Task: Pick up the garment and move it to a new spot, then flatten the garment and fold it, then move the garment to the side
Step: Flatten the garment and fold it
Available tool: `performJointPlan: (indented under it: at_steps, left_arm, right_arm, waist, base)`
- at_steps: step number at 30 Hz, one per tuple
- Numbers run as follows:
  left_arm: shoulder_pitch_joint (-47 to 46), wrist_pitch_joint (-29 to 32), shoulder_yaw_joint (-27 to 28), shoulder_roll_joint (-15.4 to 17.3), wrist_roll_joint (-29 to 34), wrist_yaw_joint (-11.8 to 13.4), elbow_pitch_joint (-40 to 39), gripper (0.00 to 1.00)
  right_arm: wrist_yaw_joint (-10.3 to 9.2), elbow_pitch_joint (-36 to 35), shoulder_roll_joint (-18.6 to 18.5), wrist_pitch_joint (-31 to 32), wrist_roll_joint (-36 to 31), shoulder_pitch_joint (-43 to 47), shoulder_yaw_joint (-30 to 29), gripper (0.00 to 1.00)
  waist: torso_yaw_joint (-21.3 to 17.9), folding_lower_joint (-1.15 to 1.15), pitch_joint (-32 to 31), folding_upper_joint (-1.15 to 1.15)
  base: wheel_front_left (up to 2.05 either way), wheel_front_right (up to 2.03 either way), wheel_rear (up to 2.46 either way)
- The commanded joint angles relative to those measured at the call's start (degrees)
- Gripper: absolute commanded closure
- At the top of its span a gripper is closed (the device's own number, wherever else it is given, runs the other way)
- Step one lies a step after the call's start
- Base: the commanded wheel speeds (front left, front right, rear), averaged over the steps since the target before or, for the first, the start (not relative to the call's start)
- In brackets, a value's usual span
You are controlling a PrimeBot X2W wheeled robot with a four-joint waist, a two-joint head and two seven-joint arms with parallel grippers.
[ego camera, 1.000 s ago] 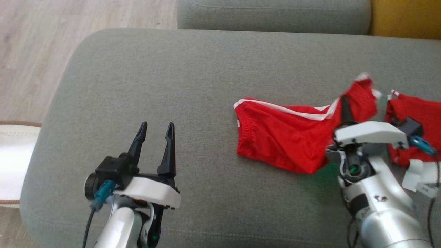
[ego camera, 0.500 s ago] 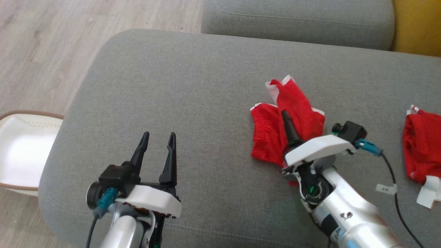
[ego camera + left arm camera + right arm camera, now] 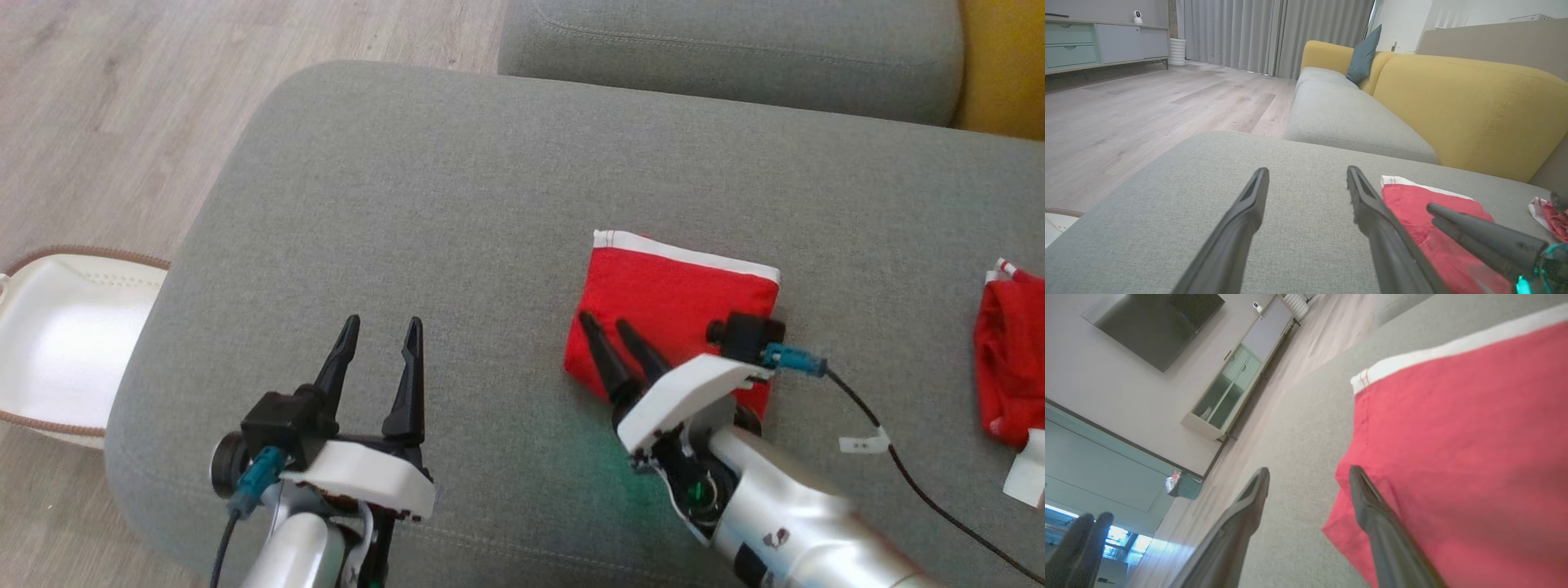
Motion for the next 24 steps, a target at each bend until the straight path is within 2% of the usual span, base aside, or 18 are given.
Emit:
performJointPlan:
  at_steps: [1,6,10,13,17,18,21,24]
  left_arm:
    - [-1.68,-0.34,1.54,0.18,-0.43,0.37,-1.71,0.00]
    - [-1.81,-0.34,1.66,0.18,-0.55,0.66,-1.67,0.00]
    - [-1.70,-0.34,2.32,0.18,-0.72,0.92,-2.01,0.00]
    - [-1.70,-0.34,2.97,0.18,-0.57,0.84,-2.66,0.00]
    - [-1.60,-0.34,4.30,0.18,-0.43,0.91,-4.17,0.00]
    - [-1.60,-0.34,4.30,0.18,-0.43,0.91,-4.17,0.00]
    - [-1.53,-0.34,5.29,0.18,-0.51,1.08,-5.46,0.00]
    - [-1.40,-0.34,5.80,0.18,-0.49,1.23,-6.85,0.00]
  right_arm:
    - [-0.04,-0.20,0.71,0.23,1.02,-1.53,1.81,0.00]
    - [-0.04,1.54,0.71,1.74,2.67,-2.32,6.87,0.00]
    - [-0.04,2.35,0.71,-0.47,2.36,-4.41,8.34,0.00]
    - [-0.04,4.13,0.71,-1.61,0.30,-6.67,7.31,0.00]
    - [-0.04,6.78,0.63,-1.79,-9.09,-10.75,-1.30,0.00]
    - [-0.04,6.78,0.63,-1.79,-9.09,-10.75,-1.30,0.00]
    - [-0.04,5.41,-1.32,-1.81,-20.59,-10.81,-10.22,0.00]
    - [-0.04,0.94,-3.64,-1.82,-33.03,-7.55,-20.28,0.00]
  waist:
    - [-0.01,0.00,0.06,0.00]
    - [-0.53,0.00,0.21,0.00]
    - [-1.93,0.00,0.14,0.00]
    - [-3.35,0.00,-0.14,0.00]
    - [-5.70,0.00,-0.63,0.00]
    - [-5.70,0.00,-0.63,0.00]
    - [-7.46,0.00,-1.09,0.00]
    - [-8.91,0.00,-1.45,0.00]
  base:
    - [0.00,0.00,0.00]
    - [0.00,0.00,0.00]
    - [0.00,0.00,0.00]
    - [0.00,0.00,0.00]
    - [0.00,0.00,0.00]
    - [0.00,0.00,0.00]
    - [0.00,0.00,0.00]
    - [0.00,0.00,0.00]
